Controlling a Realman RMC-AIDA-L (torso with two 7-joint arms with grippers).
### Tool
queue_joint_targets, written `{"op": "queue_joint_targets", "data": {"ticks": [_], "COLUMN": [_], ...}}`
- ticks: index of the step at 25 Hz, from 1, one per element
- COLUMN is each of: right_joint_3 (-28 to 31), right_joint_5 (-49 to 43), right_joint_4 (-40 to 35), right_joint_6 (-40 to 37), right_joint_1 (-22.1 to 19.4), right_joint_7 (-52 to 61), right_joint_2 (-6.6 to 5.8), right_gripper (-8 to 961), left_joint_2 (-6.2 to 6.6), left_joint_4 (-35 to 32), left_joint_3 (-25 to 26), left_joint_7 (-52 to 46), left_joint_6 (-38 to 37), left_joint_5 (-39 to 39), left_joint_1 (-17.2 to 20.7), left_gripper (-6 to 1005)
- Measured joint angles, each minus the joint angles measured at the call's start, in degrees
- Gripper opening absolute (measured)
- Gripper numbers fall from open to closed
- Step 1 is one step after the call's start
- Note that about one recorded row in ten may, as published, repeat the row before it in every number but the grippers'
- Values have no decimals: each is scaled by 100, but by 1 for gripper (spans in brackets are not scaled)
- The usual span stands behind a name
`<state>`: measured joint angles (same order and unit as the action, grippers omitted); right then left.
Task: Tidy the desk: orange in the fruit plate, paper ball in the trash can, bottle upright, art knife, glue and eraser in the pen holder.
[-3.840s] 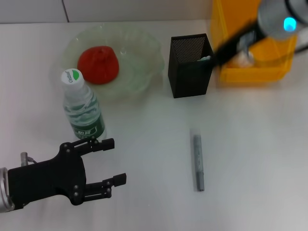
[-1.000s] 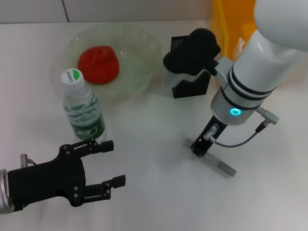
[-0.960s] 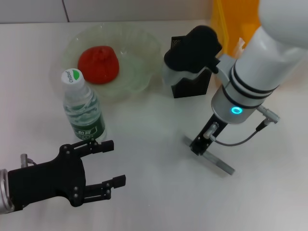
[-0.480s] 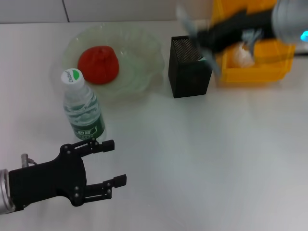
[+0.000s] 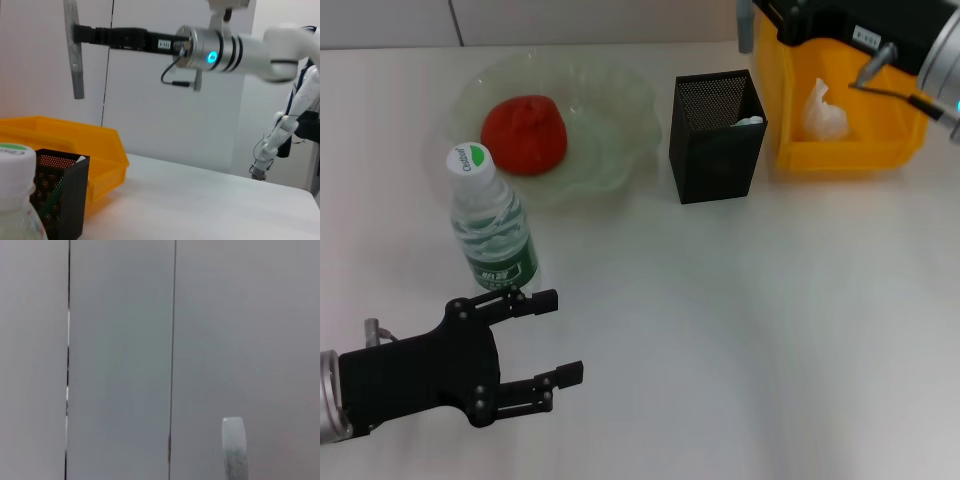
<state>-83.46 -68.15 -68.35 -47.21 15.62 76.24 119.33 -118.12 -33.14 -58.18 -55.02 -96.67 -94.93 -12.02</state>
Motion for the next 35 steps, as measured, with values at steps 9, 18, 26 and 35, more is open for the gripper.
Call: {"op": "queue_joint_targets", "data": {"ticks": [9,18,26,35], "right_joint_3": [533,759,914,2967], "right_joint_5": [1246,1234,1005,-2390], "right_joint_4": [2923,3405,2606,2506], "right_joint_6": [-819,-1410,-2957,-5594], "right_joint_1": [997,976,-106,-804], "right_joint_7": [-1546,-1974,-1137,-1550], "right_joint_2": [-17,-15,-254,-196], "right_gripper": [121,221,515,728], "left_joint_2": [0,-13,-26,-31], "left_joint_4": [-14,-17,-17,32], "left_joint_3": [0,0,31,27], "left_joint_7": [0,0,-3,-67], "left_joint_6": [-8,-3,-40,-45], "left_joint_5": [5,18,31,-2], "left_joint_1": [-18,-69,-194,-445], "left_gripper": [797,797,797,797]}}
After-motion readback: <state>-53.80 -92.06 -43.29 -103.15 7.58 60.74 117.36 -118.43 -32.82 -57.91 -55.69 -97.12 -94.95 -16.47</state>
